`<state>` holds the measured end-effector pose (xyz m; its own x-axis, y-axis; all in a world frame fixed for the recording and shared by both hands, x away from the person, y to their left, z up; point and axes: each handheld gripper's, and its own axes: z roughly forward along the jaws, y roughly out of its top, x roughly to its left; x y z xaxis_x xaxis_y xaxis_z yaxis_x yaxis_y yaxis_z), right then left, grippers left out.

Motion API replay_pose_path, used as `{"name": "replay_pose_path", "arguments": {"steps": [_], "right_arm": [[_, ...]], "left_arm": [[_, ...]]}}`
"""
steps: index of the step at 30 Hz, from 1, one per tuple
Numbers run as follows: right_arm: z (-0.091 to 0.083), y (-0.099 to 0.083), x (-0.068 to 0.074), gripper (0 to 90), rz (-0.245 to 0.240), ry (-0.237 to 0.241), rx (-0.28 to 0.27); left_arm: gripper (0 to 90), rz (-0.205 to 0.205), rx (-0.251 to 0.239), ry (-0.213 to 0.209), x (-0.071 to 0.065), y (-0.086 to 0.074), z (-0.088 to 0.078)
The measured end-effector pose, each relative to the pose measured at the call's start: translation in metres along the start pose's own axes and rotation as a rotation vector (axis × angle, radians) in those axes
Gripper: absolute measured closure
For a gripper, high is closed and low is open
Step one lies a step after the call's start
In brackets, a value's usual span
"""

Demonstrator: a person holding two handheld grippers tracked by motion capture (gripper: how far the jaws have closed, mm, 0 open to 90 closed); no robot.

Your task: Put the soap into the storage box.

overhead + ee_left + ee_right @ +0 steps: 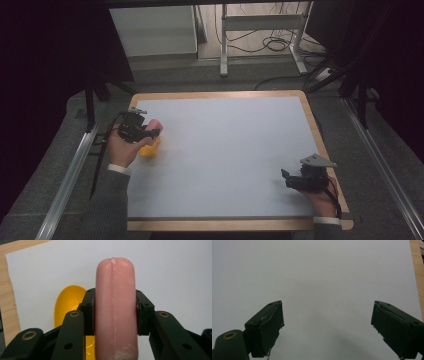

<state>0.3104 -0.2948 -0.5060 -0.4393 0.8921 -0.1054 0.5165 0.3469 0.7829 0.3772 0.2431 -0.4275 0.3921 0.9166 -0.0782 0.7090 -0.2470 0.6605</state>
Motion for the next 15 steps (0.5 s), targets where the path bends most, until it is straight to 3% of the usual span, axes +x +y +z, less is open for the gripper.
{"name": "replay_pose_path", "arguments": {"steps": [15], "right_arm": [[0.001, -0.001, 0.0, 10.5, -0.001, -0.001, 0.007]], "left_arm": [[60.4, -0.041, 0.037, 0.039, 0.017, -0.011, 0.014]]}}
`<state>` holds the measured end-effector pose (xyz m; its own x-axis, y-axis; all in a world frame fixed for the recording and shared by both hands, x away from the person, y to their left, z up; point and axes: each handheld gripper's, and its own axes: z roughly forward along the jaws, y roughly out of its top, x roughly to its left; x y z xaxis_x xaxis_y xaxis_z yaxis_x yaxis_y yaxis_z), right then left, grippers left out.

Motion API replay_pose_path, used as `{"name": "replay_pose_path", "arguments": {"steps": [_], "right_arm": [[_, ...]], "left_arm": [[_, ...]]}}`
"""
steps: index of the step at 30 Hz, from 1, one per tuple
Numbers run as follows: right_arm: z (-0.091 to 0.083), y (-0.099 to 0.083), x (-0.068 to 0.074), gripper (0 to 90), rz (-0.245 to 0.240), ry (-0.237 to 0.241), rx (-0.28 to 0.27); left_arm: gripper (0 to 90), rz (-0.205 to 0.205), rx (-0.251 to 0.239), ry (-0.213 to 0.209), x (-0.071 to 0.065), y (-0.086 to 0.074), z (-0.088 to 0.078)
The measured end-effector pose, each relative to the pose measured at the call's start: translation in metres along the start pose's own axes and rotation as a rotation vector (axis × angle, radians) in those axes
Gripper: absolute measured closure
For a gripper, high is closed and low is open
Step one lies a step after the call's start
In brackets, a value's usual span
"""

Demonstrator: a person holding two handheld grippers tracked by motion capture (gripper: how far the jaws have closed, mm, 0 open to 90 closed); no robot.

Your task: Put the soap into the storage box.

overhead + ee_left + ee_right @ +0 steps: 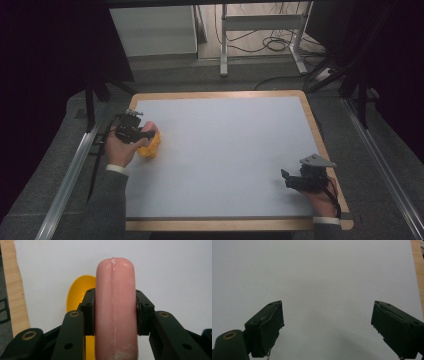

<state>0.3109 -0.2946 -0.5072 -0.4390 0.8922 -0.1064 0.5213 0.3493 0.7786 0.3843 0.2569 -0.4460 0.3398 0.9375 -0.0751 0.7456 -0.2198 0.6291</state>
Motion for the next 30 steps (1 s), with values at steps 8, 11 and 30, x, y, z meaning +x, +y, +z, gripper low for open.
{"name": "replay_pose_path", "arguments": {"steps": [8, 11, 30], "right_arm": [[0.001, 0.0, 0.0, 10.5, -0.003, 0.0, 0.004], [0.001, 0.0, 0.0, 10.5, -0.004, 0.0, 0.003], [0.001, 0.0, 0.001, 10.6, -0.004, 0.002, 0.003]], "left_arm": [[60.4, -0.028, 0.036, 0.01, 0.009, -0.009, 0.015], [60.4, -0.022, 0.048, 0.021, 0.009, -0.011, 0.019], [32.6, -0.02, 0.027, 0.03, 0.005, -0.012, 0.014]]}}
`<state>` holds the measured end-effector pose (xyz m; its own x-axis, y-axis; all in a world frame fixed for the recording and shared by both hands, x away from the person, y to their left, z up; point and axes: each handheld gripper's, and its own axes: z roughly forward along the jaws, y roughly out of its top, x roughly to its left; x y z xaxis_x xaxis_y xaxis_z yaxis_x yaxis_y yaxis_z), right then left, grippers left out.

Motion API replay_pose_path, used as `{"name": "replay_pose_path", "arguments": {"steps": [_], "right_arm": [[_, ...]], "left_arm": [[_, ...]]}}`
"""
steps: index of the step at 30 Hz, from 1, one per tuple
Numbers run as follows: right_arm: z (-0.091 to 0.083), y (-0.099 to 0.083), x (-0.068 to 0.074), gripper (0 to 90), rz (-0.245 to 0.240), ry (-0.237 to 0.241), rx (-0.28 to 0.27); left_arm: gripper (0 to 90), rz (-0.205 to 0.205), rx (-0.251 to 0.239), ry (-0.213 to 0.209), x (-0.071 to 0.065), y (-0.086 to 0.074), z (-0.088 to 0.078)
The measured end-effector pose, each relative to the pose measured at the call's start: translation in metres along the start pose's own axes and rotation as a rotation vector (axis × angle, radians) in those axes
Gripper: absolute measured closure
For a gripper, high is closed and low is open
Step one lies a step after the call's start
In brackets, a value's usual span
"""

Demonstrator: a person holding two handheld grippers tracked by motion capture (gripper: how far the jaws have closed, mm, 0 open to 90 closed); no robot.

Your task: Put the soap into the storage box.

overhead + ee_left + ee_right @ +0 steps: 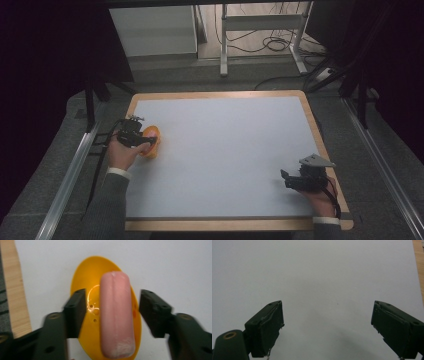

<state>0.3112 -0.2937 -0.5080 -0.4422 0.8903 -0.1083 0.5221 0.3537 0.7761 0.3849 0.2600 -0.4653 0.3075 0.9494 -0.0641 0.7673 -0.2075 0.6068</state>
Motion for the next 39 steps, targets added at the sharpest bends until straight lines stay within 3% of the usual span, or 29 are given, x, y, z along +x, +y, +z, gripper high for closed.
{"name": "replay_pose_path", "arguments": {"steps": [5, 9, 13, 17, 22, 26, 31, 34, 39], "right_arm": [[0.001, 0.0, 0.0, 10.6, 0.004, -0.001, 0.005], [0.002, 0.0, 0.001, 10.5, -0.003, 0.001, 0.006], [0.002, 0.001, 0.003, 10.5, -0.008, 0.004, 0.006], [0.002, 0.001, 0.004, 10.5, -0.01, 0.005, 0.002], [0.001, 0.002, 0.004, 10.5, -0.012, 0.005, 0.0], [0.002, 0.002, 0.005, 10.5, -0.015, 0.005, 0.0], [0.002, 0.002, 0.007, 10.5, -0.02, 0.005, -0.001], [0.003, 0.003, 0.008, 10.5, -0.025, 0.006, 0.0], [0.004, 0.003, 0.009, 10.5, -0.03, 0.001, 0.005]], "left_arm": [[26.9, 0.025, -0.065, -0.02, -0.007, -0.005, -0.017], [25.2, 0.05, -0.111, -0.061, -0.014, -0.013, -0.03], [24.3, 0.104, -0.134, -0.105, -0.022, -0.024, -0.036], [26.5, 0.13, -0.147, -0.15, -0.029, -0.036, -0.041], [26.7, 0.124, -0.172, -0.195, -0.036, -0.056, -0.042], [26.7, 0.083, -0.2, -0.225, -0.037, -0.074, -0.038], [27.1, 0.069, -0.191, -0.246, -0.036, -0.097, -0.029], [27.8, 0.082, -0.173, -0.256, -0.034, -0.109, -0.021], [27.9, 0.082, -0.162, -0.261, -0.031, -0.111, -0.016]]}}
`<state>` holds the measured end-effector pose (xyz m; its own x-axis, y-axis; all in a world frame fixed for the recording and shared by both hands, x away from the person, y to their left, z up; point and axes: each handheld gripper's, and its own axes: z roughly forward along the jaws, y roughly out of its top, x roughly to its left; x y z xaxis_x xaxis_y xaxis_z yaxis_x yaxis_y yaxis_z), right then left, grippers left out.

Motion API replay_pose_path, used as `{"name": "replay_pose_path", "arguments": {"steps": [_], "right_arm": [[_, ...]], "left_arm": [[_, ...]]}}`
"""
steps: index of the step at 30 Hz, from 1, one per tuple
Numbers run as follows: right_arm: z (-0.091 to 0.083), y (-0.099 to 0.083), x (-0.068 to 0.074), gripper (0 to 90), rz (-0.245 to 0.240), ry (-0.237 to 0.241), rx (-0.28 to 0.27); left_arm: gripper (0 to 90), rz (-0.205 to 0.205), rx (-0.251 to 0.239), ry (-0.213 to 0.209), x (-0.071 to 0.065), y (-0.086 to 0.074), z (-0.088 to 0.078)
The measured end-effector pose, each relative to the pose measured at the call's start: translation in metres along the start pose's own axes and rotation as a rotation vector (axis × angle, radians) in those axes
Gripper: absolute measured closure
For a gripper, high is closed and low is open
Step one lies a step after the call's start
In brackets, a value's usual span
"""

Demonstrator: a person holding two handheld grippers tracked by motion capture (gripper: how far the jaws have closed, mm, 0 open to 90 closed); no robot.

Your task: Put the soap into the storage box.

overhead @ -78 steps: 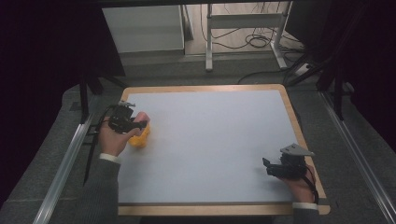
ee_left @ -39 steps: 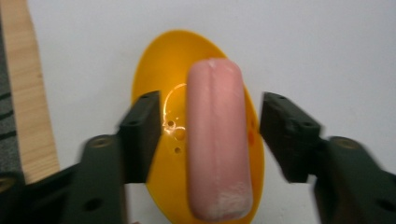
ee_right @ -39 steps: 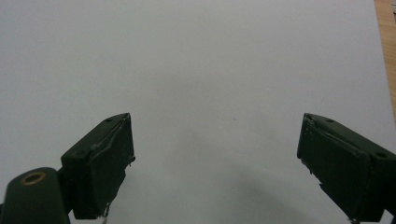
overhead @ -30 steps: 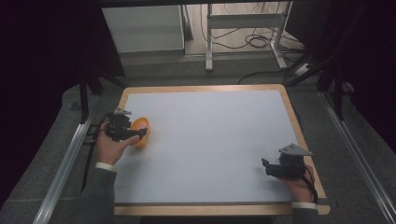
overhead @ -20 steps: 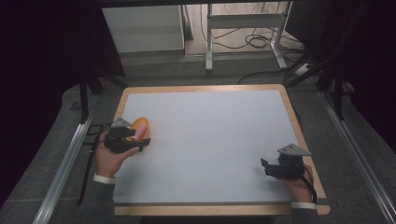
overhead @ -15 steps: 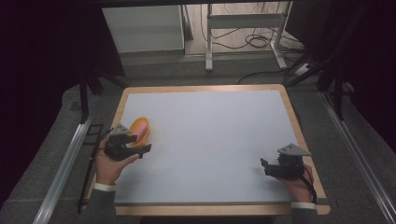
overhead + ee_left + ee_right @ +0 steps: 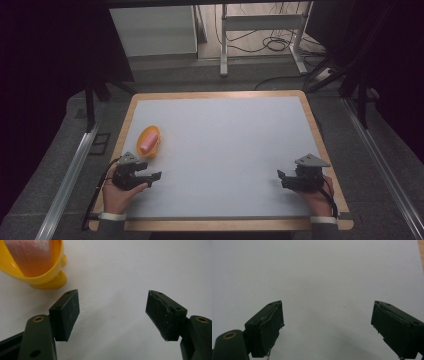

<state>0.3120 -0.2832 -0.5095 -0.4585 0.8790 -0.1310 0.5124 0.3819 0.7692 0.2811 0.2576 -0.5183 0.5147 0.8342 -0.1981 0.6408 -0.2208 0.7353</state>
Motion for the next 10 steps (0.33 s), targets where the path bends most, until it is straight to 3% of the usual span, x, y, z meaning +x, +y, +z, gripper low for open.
{"name": "replay_pose_path", "arguments": {"steps": [5, 10], "right_arm": [[0.0018, 0.0016, 0.0009, 10.5, -0.008, -0.004, 0.002], [0.0043, 0.0045, 0.0024, 10.5, -0.011, -0.007, 0.0]], "left_arm": [[24.3, 0.004, 0.002, 0.072, 0.0032, 0.0001, 0.0028], [24.0, -0.01, -0.008, 0.05, 0.0063, 0.0006, 0.0002]]}}
